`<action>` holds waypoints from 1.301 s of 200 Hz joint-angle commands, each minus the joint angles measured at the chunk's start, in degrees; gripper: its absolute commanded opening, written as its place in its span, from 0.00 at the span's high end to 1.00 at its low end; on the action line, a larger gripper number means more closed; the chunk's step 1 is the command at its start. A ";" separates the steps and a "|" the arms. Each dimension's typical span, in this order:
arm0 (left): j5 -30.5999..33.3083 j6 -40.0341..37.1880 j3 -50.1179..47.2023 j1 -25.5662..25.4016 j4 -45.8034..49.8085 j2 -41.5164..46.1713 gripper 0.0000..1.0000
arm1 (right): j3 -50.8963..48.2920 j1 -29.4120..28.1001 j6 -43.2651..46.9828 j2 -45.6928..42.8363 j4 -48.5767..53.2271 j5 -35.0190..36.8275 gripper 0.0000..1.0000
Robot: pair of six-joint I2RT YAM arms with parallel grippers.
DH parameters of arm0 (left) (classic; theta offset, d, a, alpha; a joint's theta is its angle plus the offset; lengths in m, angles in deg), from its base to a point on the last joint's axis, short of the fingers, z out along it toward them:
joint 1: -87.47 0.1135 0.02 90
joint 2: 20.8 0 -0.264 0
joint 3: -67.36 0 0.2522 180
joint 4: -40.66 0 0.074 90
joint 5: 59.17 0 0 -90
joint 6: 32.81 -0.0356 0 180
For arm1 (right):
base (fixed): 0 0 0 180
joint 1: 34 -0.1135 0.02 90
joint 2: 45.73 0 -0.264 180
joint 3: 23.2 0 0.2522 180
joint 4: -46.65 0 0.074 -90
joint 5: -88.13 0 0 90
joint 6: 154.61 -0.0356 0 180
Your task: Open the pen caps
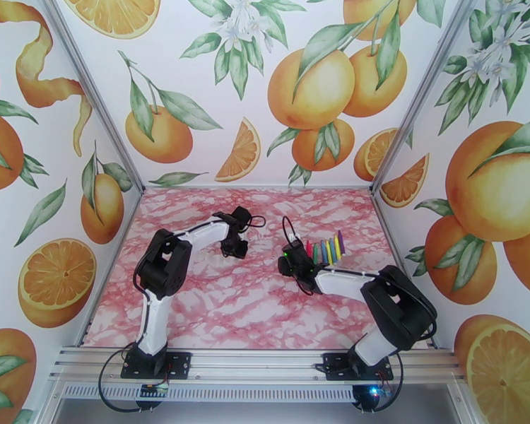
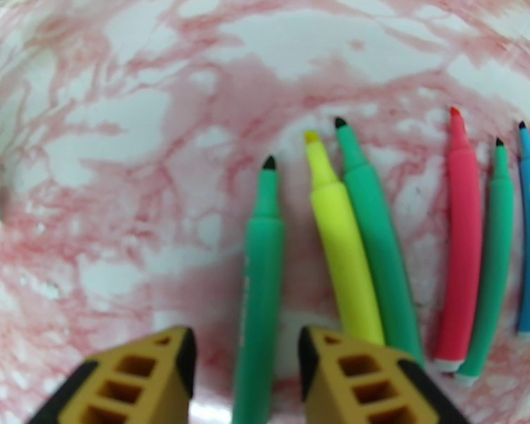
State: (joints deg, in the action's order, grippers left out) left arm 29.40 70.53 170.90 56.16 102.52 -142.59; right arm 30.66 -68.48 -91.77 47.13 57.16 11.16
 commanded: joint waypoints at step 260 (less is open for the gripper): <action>19.48 -7.28 -32.70 1.88 -32.75 42.88 0.00 | -5.29 1.09 19.65 -23.63 -5.03 9.42 0.01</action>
State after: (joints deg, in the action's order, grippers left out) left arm 46.76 64.15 143.14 56.49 77.07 -106.03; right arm 27.18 -68.39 -78.15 26.34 54.06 15.65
